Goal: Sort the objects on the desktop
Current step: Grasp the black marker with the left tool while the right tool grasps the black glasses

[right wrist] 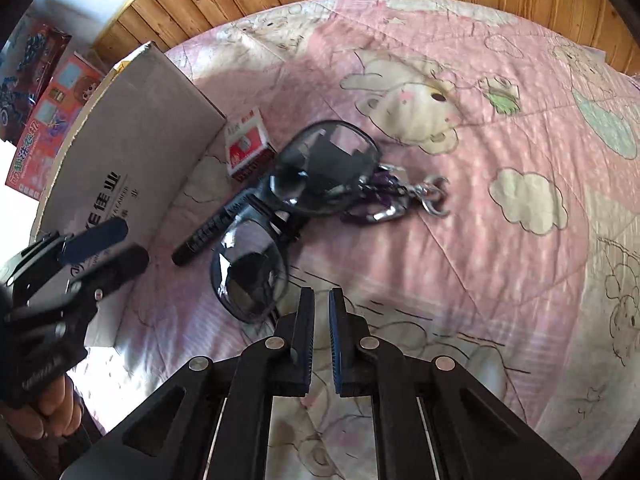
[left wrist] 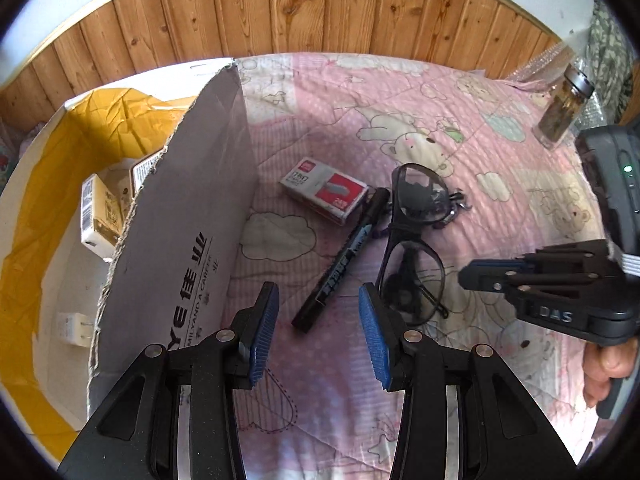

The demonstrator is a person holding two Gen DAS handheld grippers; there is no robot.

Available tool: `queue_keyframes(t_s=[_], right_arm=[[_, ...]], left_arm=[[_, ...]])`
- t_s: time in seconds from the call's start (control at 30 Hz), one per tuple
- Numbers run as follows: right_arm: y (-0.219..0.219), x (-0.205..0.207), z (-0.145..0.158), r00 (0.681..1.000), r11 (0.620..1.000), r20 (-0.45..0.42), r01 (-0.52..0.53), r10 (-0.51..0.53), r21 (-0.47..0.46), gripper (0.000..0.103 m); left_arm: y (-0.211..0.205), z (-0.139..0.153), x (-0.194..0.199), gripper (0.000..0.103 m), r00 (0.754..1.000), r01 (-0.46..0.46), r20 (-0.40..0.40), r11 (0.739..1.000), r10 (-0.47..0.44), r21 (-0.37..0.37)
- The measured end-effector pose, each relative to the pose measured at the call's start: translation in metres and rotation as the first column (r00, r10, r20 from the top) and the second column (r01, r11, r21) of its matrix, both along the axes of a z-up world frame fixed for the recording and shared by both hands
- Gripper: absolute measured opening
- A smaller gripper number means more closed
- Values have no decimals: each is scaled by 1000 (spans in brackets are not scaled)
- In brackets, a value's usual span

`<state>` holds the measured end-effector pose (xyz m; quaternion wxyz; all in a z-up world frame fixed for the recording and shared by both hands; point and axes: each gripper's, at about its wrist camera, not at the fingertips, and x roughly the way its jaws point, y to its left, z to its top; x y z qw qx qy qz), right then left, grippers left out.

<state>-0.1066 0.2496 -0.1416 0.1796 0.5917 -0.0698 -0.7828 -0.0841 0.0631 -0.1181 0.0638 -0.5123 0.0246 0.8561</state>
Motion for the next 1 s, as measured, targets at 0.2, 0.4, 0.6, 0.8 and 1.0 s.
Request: queue_keyframes(t_s=[0.2, 0.4, 0.6, 0.8, 1.0], right_arm=[[3, -12, -1, 993, 961, 7, 115, -117, -250, 69], [-18, -39, -16, 994, 978, -22, 99, -105, -186, 49], [12, -11, -9, 1000, 997, 9, 0, 0, -73, 39], [48, 42, -12, 1000, 999, 0, -29, 29, 40, 38], [43, 56, -16, 993, 993, -83, -75, 82, 87, 38]], left_arm=[[2, -20, -11, 44, 1000, -12, 12, 1000, 13, -28], [2, -29, -26, 44, 998, -53, 19, 999, 53, -1], [9, -37, -38, 46, 999, -33, 26, 998, 32, 56], [36, -49, -39, 26, 1000, 20, 11, 999, -20, -33], [23, -41, -21, 13, 999, -28, 44, 999, 27, 24]])
